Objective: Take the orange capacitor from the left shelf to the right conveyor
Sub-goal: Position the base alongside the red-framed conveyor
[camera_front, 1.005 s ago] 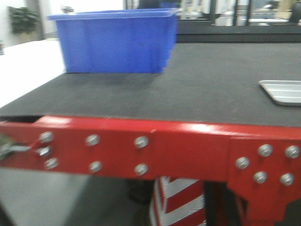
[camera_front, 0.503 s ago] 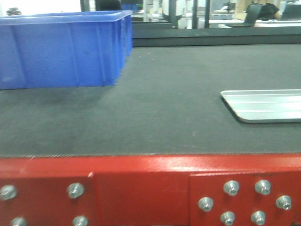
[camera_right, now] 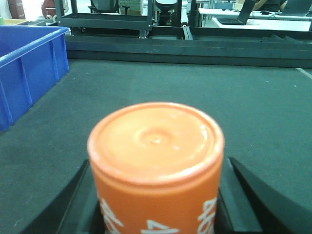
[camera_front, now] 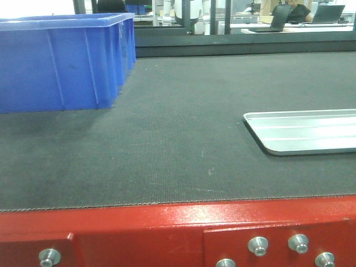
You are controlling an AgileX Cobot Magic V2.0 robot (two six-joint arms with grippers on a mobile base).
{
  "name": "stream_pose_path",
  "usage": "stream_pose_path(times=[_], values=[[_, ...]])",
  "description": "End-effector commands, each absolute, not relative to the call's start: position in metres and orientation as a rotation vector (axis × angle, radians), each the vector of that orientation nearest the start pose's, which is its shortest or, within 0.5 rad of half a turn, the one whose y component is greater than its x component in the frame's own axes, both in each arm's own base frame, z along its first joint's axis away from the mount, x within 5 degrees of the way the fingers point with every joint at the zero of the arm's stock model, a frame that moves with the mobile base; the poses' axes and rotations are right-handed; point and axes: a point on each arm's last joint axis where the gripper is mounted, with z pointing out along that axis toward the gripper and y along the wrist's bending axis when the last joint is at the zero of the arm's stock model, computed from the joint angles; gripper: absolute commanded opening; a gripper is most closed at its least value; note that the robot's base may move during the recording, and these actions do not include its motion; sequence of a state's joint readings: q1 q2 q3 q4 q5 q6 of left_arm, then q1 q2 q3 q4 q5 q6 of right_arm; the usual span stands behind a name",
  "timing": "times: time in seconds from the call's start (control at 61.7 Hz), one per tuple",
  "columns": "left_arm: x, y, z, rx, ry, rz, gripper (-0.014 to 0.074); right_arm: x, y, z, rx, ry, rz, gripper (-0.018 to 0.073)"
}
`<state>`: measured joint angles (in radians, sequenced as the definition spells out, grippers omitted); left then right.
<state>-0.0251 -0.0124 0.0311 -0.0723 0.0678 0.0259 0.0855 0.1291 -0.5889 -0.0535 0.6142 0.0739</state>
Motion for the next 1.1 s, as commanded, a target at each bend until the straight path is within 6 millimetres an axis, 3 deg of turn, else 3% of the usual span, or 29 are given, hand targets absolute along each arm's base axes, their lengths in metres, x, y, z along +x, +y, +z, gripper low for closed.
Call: stream_pose_path(times=[0.0,0.73,0.908,1.086], values=[[0.055,-0.001,0.207,-0.021,1.466,-0.058,-0.0127,0.019,-0.001,0.355,-0.029,1.542,0.056,0.0066],[0.055,-0.001,0.207,-0.021,1.466,-0.058,-0.0127,0.023,-0.001,0.361,-0.031,1.497,0.059,0.0066],[0.055,-0.001,0.207,-0.021,1.466,-0.058,-0.0127,0.069,0.004,0.371,-0.046,1.524,0.064,0.0066],[0.055,-0.001,0.207,-0.021,1.466,-0.058,-0.0127,0.139,0.013,0.364,-0.069,1.569,0.079,0.0066]])
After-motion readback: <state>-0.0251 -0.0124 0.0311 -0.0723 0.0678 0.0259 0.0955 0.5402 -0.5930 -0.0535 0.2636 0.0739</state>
